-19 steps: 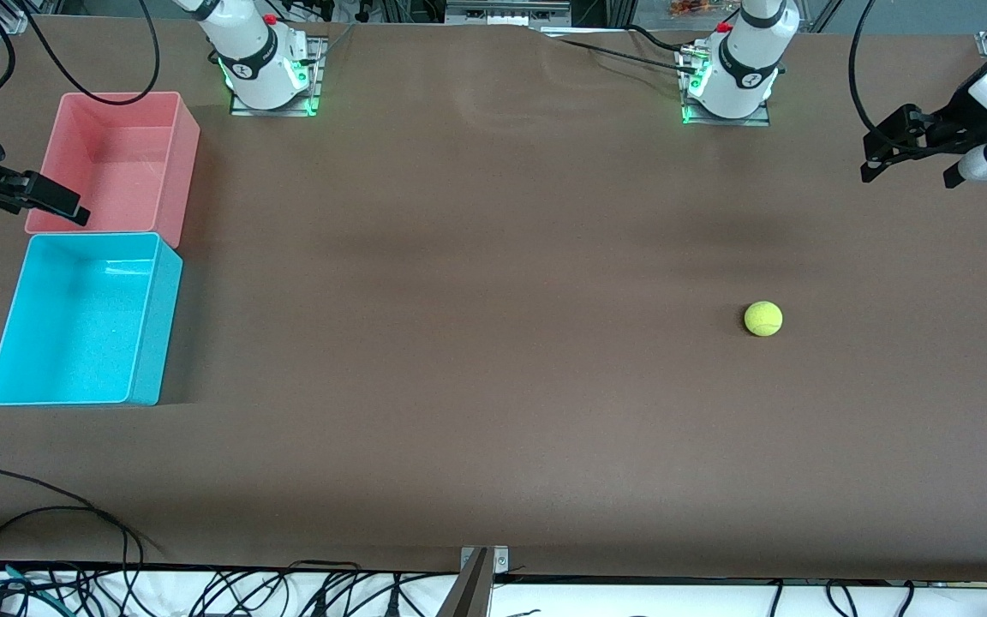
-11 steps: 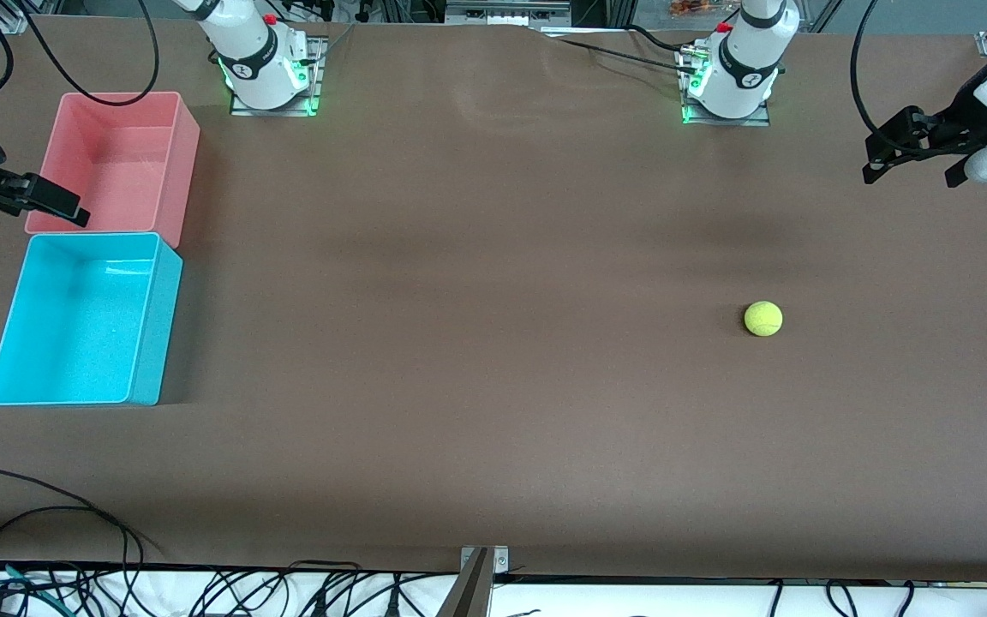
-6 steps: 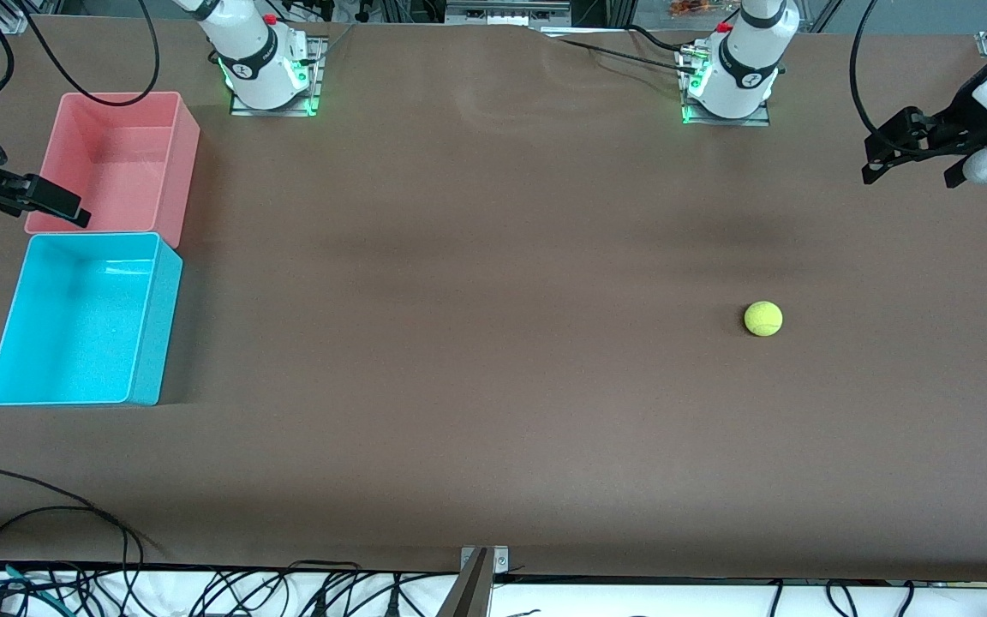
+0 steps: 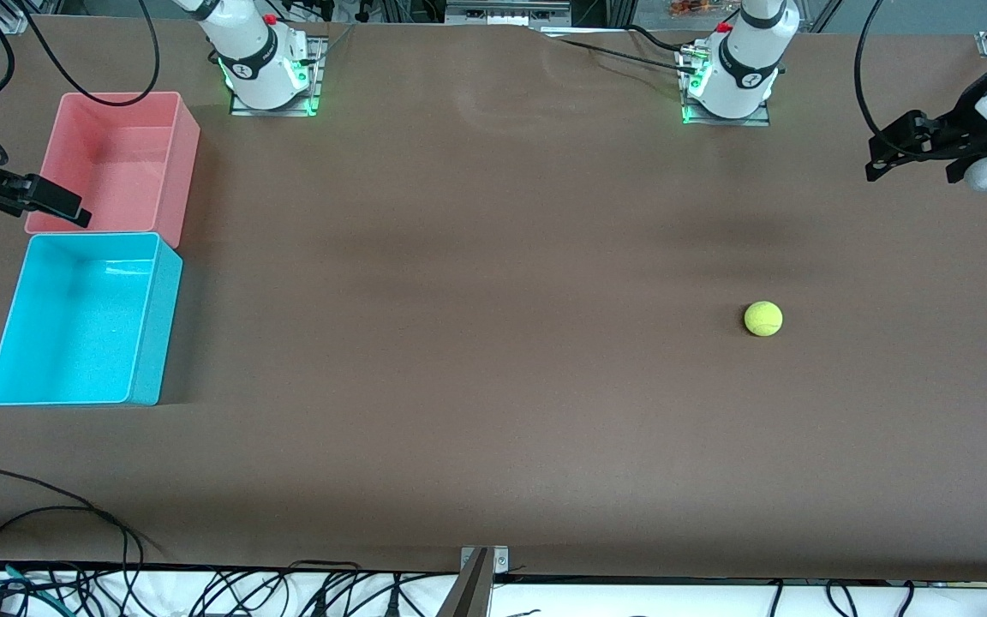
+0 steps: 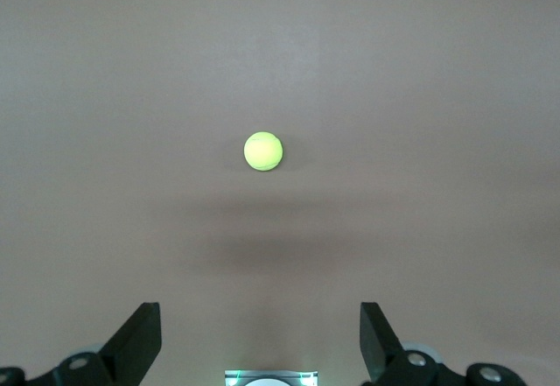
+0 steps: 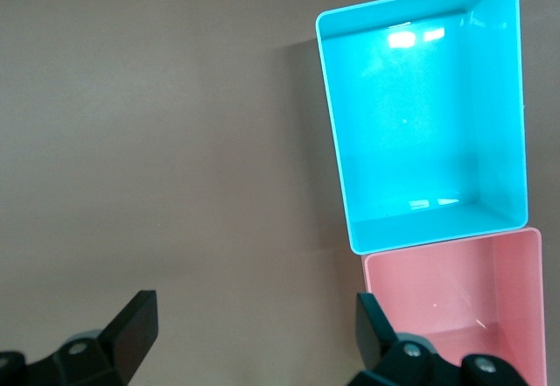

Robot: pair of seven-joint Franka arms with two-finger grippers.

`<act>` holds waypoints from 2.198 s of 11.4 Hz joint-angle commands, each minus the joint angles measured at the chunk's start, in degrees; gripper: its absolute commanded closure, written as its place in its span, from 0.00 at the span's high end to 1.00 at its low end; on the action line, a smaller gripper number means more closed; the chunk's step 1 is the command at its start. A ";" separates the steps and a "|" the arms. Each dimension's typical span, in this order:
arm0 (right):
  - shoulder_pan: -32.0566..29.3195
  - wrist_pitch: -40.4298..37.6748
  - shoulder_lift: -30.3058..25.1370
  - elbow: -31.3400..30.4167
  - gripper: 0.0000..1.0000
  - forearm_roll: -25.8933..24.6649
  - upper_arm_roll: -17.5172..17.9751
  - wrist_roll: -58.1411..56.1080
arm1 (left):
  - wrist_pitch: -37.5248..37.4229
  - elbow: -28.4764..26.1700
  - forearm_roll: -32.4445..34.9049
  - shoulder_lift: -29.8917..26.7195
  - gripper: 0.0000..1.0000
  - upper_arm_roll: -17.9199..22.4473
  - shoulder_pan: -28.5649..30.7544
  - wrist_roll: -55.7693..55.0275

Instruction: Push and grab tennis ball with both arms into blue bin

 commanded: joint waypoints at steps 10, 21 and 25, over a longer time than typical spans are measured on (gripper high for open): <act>0.07 -0.89 0.39 1.20 1.00 -0.03 0.26 -0.72 | -1.33 1.32 -0.64 0.06 1.00 -1.78 -0.29 -0.46; 0.07 -0.88 0.47 1.20 1.00 0.06 0.26 -1.25 | -1.33 1.58 -0.20 0.06 1.00 -3.46 -0.29 -0.55; 0.07 -0.89 0.39 1.29 1.00 -0.29 0.35 -0.81 | -1.33 1.58 -0.20 0.06 1.00 -3.37 -0.21 -0.55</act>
